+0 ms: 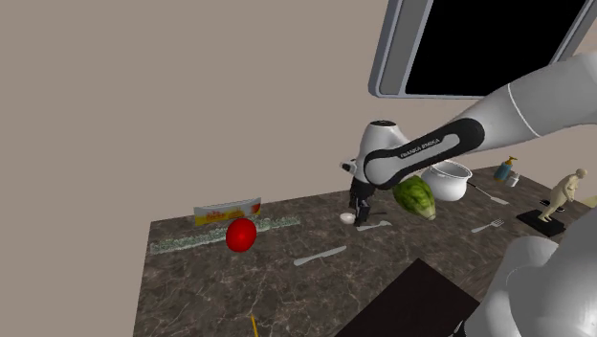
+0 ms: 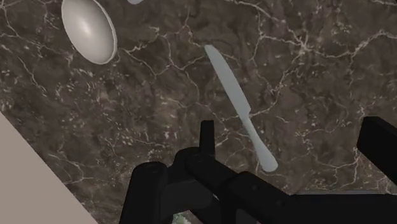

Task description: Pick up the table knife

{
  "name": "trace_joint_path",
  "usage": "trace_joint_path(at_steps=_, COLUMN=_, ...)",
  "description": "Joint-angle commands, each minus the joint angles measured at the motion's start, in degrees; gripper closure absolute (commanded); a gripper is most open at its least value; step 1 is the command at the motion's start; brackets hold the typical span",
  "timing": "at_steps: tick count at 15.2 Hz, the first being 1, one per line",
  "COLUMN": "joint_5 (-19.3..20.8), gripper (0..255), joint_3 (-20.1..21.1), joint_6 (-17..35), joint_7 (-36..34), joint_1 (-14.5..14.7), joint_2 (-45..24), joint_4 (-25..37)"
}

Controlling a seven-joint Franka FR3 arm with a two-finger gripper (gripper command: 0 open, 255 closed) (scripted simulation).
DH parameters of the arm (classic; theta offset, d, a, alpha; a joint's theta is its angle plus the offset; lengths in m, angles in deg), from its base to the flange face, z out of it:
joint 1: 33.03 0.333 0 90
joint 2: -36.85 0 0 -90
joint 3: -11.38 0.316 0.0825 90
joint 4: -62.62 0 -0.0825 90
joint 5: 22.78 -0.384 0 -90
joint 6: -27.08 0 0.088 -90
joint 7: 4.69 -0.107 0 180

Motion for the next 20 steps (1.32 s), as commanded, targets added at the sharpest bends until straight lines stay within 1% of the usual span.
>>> trace_joint_path(at_steps=1, joint_5=-2.97, gripper=0, joint_3=-0.74, joint_6=3.89, joint_7=5.70, joint_1=1.67, joint_2=-5.65, joint_4=1.29)
trace_joint_path(at_steps=4, joint_5=-8.01, gripper=0, joint_3=-0.24, joint_6=8.56, joint_7=14.08, joint_1=3.14, joint_2=-12.78, joint_4=2.78)
trace_joint_path(at_steps=6, joint_5=-11.64, gripper=0, joint_3=1.11, joint_6=11.29, joint_7=19.80, joint_1=3.31, joint_2=-17.49, joint_4=4.06)
trace_joint_path(at_steps=9, joint_5=-16.40, gripper=0, joint_3=4.42, joint_6=14.89, joint_7=27.81, joint_1=2.35, joint_2=-24.27, joint_4=6.35)
trace_joint_path(at_steps=11, joint_5=-18.68, gripper=0, joint_3=7.07, joint_6=17.06, joint_7=32.50, joint_1=1.25, joint_2=-28.59, joint_4=8.07)
trace_joint_path(at_steps=12, joint_5=-19.15, gripper=0, joint_3=7.98, joint_6=17.71, joint_7=33.78, joint_1=0.79, joint_2=-29.89, joint_4=8.62)
trace_joint_path(at_steps=20, joint_5=-22.45, gripper=0, joint_3=11.11, joint_6=22.47, joint_7=36.31, joint_1=-1.62, joint_2=-36.24, joint_4=10.19)
